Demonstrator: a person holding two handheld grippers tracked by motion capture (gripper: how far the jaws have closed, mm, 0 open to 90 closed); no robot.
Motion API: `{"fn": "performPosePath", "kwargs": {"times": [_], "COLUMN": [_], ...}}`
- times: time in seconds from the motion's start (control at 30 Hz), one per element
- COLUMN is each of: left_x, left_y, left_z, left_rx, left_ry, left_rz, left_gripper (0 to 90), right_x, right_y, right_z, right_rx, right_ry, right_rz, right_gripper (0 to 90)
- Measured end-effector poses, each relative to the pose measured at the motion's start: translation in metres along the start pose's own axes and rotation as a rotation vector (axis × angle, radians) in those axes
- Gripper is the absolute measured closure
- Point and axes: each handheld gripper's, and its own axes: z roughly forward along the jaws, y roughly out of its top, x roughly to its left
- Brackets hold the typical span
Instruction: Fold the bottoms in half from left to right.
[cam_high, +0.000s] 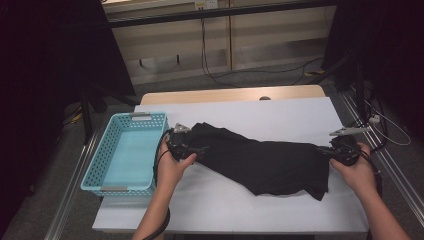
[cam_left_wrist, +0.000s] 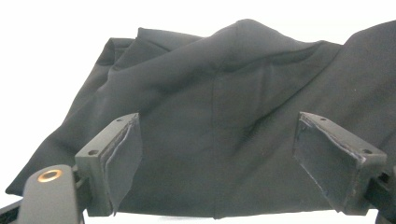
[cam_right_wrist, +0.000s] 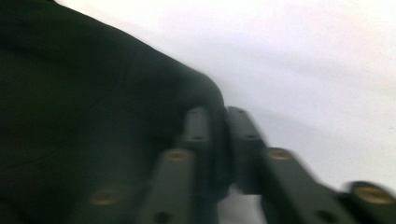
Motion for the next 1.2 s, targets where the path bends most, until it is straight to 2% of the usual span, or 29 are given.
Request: {"fn": "performPosePath", "kwargs": {"times": [0.07,0.2,0.3,0.5,0.67,0.8,0.87,0.93,1.07,1.2], "left_x": [0.000,0.000,0.001,-0.002,-0.006,-0.007,-0.008,-0.009,-0.010,-0.012], "left_y": [0.000,0.000,0.000,0.002,0.005,0.006,0.006,0.007,0.007,0.006], "left_z": [0.001,0.001,0.000,0.001,0.005,0.007,0.008,0.008,0.008,0.007], "left_rx": [0.005,0.005,0.008,0.007,0.010,0.013,0.018,0.013,0.016,0.021], "left_ry": [-0.007,-0.011,-0.010,-0.019,-0.029,-0.035,-0.038,-0.036,-0.042,-0.047], "left_rz": [0.003,0.001,0.000,0.007,0.018,0.015,0.017,0.012,0.011,0.011], "left_gripper": [16.6,16.5,16.2,16.2,15.9,15.0,15.1,15.0,14.7,14.7], "right_x": [0.004,0.009,0.016,0.036,0.047,0.045,0.046,0.053,0.067,0.074], "right_y": [-0.001,-0.005,-0.010,-0.022,-0.028,-0.033,-0.035,-0.037,-0.041,-0.042], "right_z": [0.001,-0.006,-0.011,-0.022,-0.032,-0.040,-0.044,-0.047,-0.047,-0.045], "right_rx": [0.001,-0.040,-0.052,-0.054,-0.055,-0.068,-0.071,-0.074,-0.067,-0.044], "right_ry": [-0.015,-0.013,0.032,0.074,0.085,0.077,0.089,0.104,0.138,0.151], "right_rz": [-0.009,-0.013,-0.008,-0.020,-0.040,-0.024,-0.014,-0.031,-0.050,-0.069], "right_gripper": [63.7,52.6,50.4,43.8,37.5,32.4,31.9,32.5,41.3,44.1]}}
